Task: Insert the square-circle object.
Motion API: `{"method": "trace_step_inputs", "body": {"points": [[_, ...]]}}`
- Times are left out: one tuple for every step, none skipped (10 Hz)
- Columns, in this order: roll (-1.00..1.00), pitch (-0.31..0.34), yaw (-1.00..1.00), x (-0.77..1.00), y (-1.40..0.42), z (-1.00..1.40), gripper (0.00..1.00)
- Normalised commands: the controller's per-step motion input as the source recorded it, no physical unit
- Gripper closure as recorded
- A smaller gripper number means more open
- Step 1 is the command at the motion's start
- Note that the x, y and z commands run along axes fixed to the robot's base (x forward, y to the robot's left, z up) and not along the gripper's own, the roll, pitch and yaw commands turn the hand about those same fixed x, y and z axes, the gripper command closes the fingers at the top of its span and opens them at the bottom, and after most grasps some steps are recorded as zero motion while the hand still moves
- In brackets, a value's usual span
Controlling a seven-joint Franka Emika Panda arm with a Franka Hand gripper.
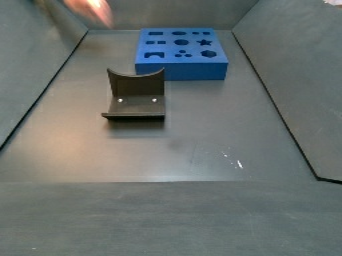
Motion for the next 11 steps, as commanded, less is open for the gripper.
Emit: {"method": "trace_step_inputs", "body": {"points": [[0.0, -0.083, 0.01, -0.34, -0.19, -0.34, 1.0], [0.1, -0.141, 0.09, -0.47, -0.65, -0.49, 1.0], [0.24, -0.164, 0.13, -0.52, -0.77, -0.63, 1.0], [0.16, -0.189, 0.18, -0.62, -0.72, -0.8, 1.0], [0.13, -0.196, 0.16, -0.56, -0.68, -0.81, 1.0], [0.16, -0.196, 0.0, -0.31, -0.5, -0.81, 1.0], [0.11, -0.067, 0.0, 0.0, -0.22, -0.99, 1.0], [0.13, 0.0, -0.02, 0.09, -0.03, -0.85, 1.0], [0.11, 0.047, -0.02, 0.07, 0.0, -0.89, 1.0], [0.08, 0.02, 0.0, 0.0, 0.0, -1.0, 1.0], [0.06, 0.0, 0.0, -0.07, 0.0, -0.91, 1.0]]}}
